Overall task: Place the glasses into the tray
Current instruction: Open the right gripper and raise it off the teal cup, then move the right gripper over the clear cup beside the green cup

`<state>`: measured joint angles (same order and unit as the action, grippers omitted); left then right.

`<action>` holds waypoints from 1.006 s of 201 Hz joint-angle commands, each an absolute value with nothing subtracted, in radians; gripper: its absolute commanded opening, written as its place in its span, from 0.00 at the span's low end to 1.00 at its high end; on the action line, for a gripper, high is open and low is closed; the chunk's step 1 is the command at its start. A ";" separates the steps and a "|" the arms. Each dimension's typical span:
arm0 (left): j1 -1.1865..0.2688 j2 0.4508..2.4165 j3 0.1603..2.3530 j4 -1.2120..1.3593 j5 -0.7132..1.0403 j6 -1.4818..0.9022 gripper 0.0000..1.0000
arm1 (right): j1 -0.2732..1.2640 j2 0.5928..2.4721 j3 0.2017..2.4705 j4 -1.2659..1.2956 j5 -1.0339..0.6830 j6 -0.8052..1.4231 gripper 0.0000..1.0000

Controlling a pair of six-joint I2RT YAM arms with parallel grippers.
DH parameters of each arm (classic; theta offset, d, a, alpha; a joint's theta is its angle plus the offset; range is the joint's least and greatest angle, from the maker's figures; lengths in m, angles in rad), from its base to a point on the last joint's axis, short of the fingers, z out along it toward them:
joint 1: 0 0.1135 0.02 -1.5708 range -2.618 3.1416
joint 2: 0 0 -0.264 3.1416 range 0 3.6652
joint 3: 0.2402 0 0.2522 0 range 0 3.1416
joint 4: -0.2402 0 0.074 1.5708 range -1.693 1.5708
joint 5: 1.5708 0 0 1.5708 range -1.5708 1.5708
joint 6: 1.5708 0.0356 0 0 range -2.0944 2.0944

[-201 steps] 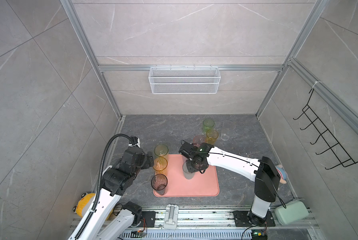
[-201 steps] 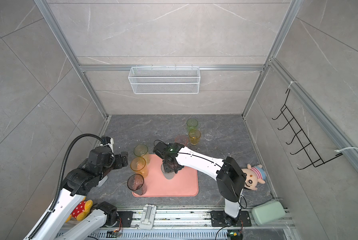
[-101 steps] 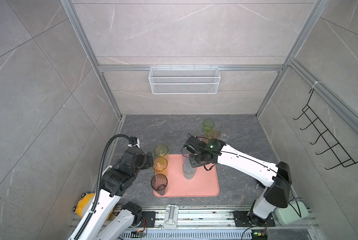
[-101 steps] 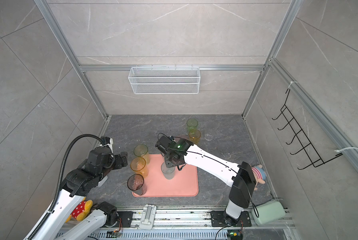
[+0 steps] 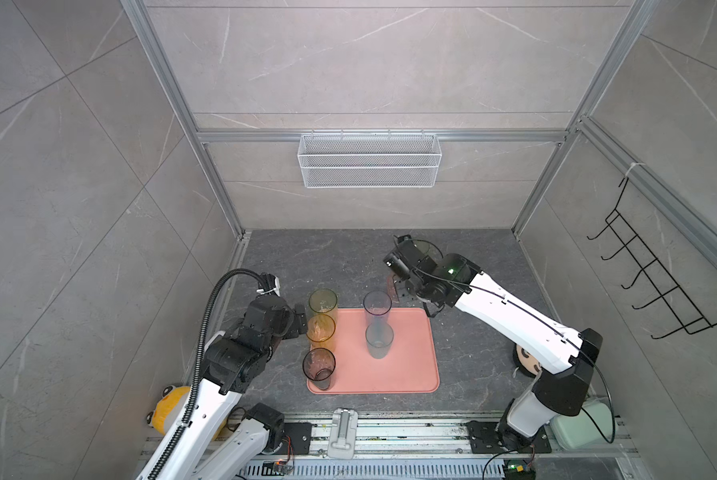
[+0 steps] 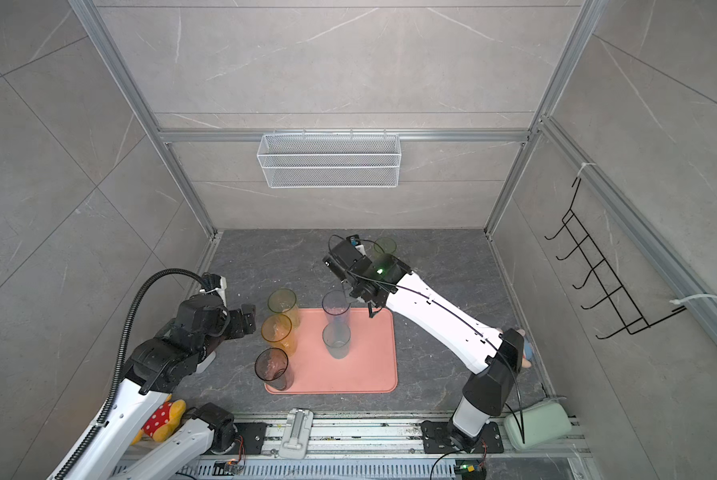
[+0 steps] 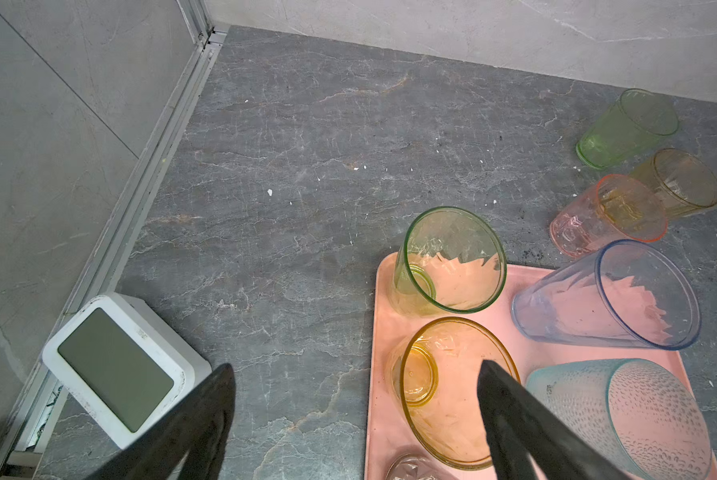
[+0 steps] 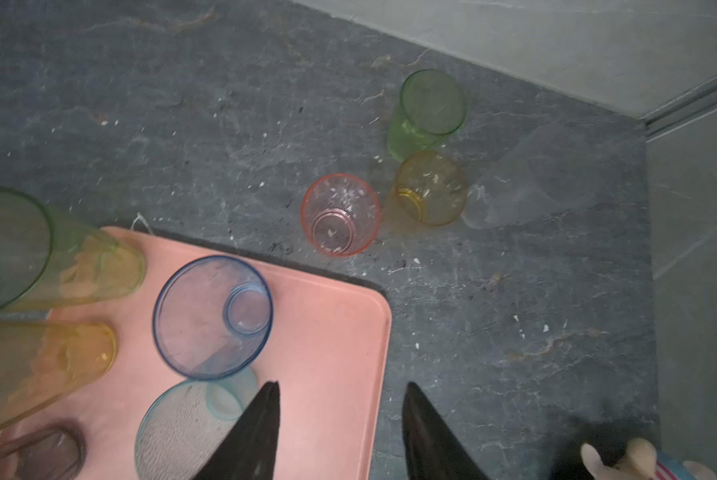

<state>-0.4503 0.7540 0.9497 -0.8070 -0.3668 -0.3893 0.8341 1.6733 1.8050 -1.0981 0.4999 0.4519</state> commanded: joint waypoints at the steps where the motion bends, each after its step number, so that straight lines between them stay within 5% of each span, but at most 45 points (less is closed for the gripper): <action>1: -0.456 0.748 0.946 -0.798 -0.394 -0.402 0.91 | 0.739 1.699 1.838 -1.074 0.536 0.429 0.54; 100: -0.459 0.750 0.946 -0.802 -0.402 -0.403 0.91 | 0.379 1.813 1.911 -0.933 0.362 0.456 0.58; 202: -0.471 0.747 0.943 -0.802 -0.400 -0.407 0.91 | 0.213 1.904 1.810 -0.794 0.224 0.480 0.58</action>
